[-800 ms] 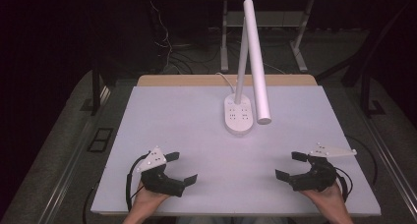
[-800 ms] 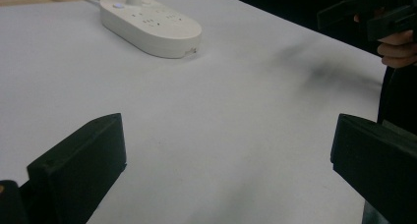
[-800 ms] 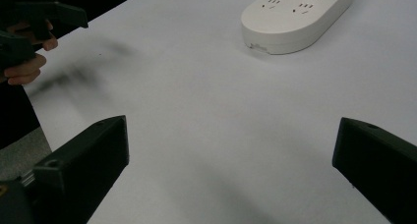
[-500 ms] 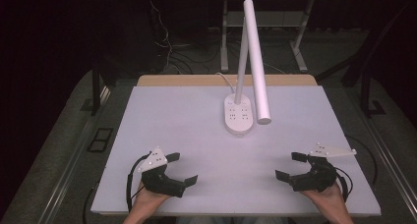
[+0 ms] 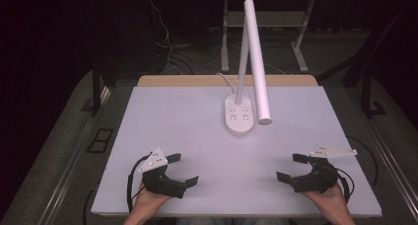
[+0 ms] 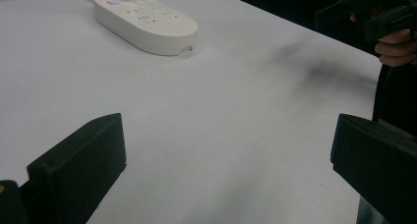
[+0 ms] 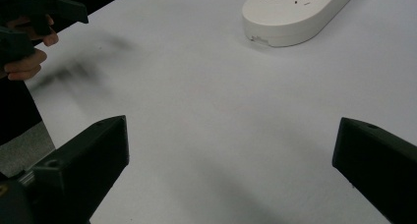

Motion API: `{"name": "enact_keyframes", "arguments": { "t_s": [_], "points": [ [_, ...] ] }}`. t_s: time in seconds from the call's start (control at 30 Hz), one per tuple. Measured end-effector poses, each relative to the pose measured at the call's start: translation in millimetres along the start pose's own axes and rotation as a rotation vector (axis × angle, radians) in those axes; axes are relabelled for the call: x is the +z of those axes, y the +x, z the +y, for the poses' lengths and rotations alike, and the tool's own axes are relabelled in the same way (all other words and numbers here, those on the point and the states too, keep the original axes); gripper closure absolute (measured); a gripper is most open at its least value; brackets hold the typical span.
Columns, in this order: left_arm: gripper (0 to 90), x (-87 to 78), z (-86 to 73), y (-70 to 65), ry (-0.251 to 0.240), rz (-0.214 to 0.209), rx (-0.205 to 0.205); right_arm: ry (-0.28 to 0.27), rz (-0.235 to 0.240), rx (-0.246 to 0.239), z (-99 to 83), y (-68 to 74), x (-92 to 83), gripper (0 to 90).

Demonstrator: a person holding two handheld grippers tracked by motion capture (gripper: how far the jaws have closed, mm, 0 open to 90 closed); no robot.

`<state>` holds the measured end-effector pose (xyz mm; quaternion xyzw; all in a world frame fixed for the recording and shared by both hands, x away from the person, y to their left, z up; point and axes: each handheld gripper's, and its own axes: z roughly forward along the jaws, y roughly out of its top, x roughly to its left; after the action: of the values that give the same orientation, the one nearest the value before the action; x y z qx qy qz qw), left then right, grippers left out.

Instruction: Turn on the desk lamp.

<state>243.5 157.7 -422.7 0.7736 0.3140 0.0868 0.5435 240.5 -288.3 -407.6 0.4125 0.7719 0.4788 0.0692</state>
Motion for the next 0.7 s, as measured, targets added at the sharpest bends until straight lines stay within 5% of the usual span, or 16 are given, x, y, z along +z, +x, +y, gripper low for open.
{"name": "enact_keyframes", "arguments": {
  "t_s": [0.7],
  "points": [
    [0.0, 0.3, -0.7, 1.4, 0.007, 0.018, 0.002, 0.049, 0.012, -0.005, 11.6, -0.9, 0.3, 0.4]
  ]
}}
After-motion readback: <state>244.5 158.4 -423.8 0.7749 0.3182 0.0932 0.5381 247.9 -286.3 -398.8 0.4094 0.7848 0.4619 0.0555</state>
